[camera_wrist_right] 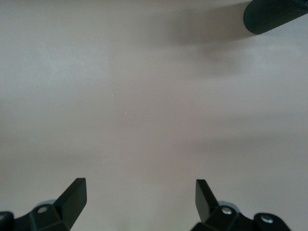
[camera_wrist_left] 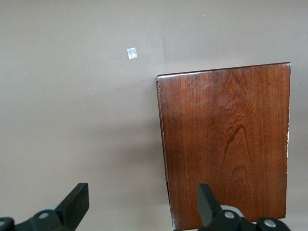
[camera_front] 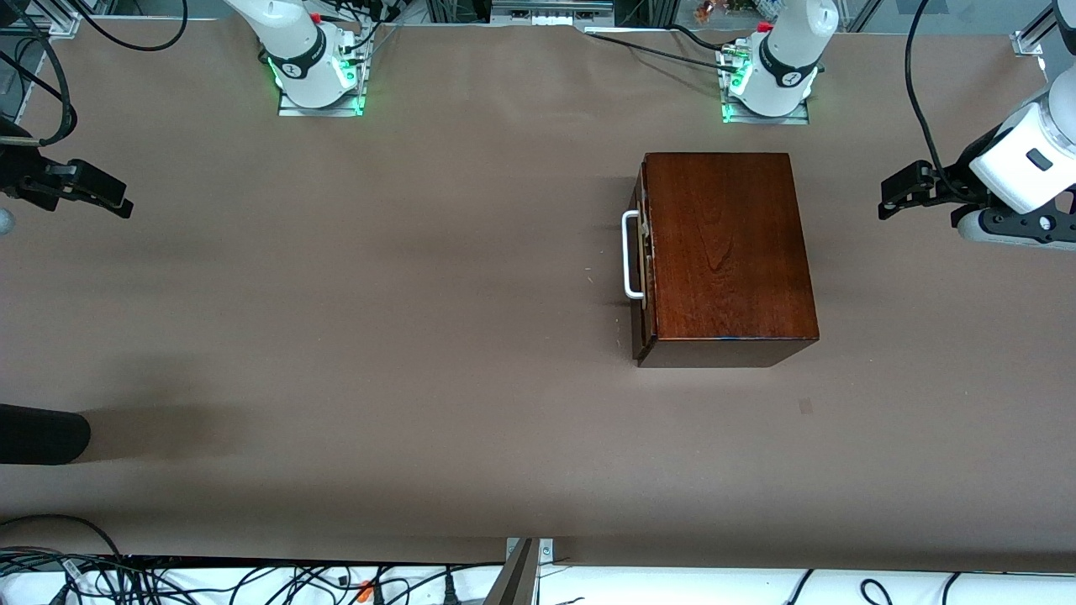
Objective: Open drawer, take yellow block, close drawer
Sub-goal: 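Move the left gripper to the white drawer handle of the wooden box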
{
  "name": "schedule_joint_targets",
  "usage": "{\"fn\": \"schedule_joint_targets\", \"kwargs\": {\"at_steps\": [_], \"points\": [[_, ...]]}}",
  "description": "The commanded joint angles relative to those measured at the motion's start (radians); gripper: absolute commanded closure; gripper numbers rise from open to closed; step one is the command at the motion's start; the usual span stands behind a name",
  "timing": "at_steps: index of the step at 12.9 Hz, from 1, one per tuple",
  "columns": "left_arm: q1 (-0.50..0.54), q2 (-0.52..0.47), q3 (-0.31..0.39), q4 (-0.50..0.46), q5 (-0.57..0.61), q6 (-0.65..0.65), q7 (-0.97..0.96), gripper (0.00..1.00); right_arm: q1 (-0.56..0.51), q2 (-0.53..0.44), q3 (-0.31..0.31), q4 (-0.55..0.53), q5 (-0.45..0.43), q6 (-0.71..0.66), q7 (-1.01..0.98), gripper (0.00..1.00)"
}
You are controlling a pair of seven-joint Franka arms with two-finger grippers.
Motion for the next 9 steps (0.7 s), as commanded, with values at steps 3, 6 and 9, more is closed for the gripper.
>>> {"fn": "schedule_joint_targets", "kwargs": {"at_steps": [3, 6, 9], "points": [[-0.007, 0.014, 0.000, 0.039, 0.014, -0.040, -0.011, 0.00, -0.012, -0.005, 0.008, 0.007, 0.014, -0.004, -0.001, 0.00], [-0.008, 0.015, -0.025, 0.044, 0.025, -0.055, -0.011, 0.00, -0.012, -0.005, 0.008, 0.007, 0.014, -0.002, -0.001, 0.00], [-0.008, 0.014, -0.033, 0.045, 0.023, -0.080, -0.011, 0.00, -0.012, -0.005, 0.008, 0.007, 0.014, -0.002, -0.001, 0.00]]}}
